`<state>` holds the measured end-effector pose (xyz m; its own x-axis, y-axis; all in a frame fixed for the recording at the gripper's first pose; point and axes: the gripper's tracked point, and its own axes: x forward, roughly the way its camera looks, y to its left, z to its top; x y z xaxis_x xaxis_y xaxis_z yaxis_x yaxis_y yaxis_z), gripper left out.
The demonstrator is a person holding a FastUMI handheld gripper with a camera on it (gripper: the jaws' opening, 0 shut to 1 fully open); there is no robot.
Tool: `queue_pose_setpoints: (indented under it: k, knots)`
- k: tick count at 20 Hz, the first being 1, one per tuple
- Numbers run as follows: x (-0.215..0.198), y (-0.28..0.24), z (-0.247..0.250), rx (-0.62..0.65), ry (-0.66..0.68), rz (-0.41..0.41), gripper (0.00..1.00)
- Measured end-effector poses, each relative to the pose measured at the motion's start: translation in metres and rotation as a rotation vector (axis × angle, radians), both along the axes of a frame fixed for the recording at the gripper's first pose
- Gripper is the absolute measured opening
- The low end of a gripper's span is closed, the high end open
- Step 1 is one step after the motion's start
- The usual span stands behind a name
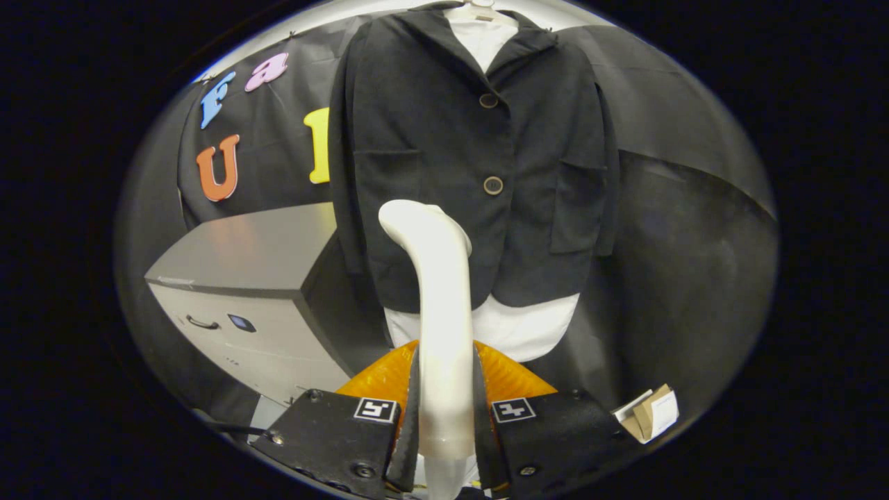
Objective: Iron the clothes twice with a garment steamer, once on the left side and once on the right side.
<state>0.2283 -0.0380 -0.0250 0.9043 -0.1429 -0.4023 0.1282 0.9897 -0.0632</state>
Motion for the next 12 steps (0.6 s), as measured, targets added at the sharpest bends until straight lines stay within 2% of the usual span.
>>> queue_pose_setpoints:
  k: [7, 12]
  knots:
    - [-0.006, -0.007, -0.018, 0.009, 0.050, 0.003, 0.37]
    - [-0.006, -0.008, -0.005, 0.061, 0.002, -0.013, 0.37]
